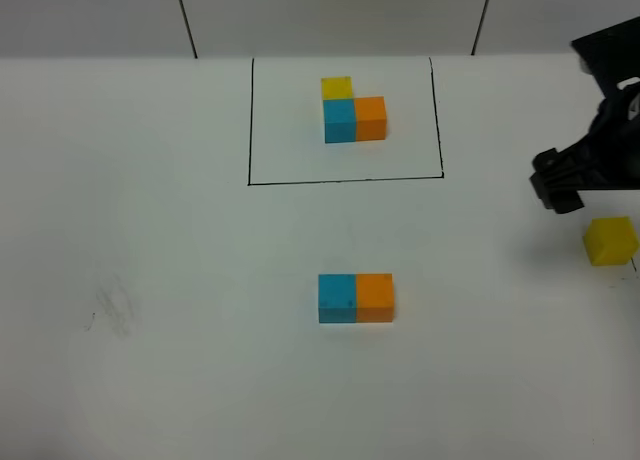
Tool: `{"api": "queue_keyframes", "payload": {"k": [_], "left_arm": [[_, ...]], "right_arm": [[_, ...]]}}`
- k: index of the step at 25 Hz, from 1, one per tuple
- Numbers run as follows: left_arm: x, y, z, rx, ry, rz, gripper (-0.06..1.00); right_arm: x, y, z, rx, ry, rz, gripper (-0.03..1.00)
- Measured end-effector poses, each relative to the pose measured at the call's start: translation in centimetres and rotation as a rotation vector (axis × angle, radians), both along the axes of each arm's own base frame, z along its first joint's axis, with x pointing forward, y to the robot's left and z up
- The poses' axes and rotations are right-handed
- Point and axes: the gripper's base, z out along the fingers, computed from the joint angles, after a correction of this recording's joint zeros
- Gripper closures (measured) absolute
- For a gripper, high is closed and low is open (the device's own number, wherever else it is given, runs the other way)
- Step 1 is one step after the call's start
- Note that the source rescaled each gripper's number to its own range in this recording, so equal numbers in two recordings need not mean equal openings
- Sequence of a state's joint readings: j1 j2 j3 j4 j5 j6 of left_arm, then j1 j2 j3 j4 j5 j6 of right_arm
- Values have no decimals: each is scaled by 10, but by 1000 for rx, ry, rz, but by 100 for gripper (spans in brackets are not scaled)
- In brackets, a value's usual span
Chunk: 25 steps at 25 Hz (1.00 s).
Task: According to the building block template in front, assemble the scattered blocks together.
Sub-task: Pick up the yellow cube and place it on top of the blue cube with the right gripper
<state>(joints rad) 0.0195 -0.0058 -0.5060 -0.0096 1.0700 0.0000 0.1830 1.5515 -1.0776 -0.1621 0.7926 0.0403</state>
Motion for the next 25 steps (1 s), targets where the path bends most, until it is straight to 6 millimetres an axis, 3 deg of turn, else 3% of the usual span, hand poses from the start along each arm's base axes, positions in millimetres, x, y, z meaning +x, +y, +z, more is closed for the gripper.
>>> {"api": "queue_keyframes", "payload": {"k": [5, 9, 17, 25], "left_arm": [[0, 0, 0, 0, 0, 0, 15], [0, 0, 0, 0, 0, 0, 15], [0, 0, 0, 0, 0, 0, 15], [0, 0, 0, 0, 0, 0, 15]], "right_arm": [[16, -39, -19, 8, -13, -122, 6], [26, -57, -44, 6, 37, -176, 6], [41, -60, -90, -6, 105, -160, 7], [44, -59, -117, 5, 168, -166, 11]]}}
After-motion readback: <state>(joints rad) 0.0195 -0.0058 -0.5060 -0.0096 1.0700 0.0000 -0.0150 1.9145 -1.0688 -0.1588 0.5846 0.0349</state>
